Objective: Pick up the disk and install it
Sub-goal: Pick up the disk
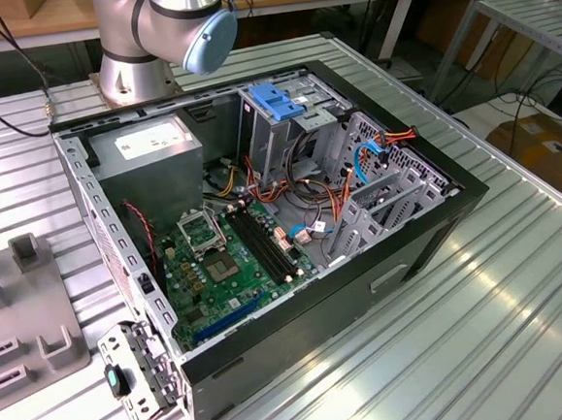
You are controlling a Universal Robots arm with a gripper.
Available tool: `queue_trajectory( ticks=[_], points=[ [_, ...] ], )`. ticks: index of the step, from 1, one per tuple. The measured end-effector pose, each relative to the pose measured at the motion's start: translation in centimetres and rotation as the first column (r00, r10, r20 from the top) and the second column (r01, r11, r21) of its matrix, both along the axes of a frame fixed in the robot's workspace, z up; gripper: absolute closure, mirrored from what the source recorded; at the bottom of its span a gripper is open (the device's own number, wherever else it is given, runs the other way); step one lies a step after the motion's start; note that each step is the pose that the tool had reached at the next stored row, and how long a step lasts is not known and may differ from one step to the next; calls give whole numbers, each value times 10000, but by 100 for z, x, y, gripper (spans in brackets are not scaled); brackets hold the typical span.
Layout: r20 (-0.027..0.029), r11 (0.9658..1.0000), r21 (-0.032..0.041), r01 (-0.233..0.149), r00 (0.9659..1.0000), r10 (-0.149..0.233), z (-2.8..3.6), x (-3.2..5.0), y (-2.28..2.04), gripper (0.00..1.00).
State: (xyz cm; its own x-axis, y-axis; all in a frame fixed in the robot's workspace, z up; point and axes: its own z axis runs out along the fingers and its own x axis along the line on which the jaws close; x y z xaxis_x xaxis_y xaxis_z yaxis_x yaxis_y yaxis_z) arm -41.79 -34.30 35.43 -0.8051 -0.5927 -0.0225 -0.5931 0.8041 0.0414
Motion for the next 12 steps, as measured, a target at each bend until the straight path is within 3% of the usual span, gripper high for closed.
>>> queue_trajectory(
  ticks=[7,12],
  points=[
    [0,9999,0,-125,9999,125,0,0,0,89],
    [1,9963,0,-861,9963,861,-1,0,0,89]
  ],
)
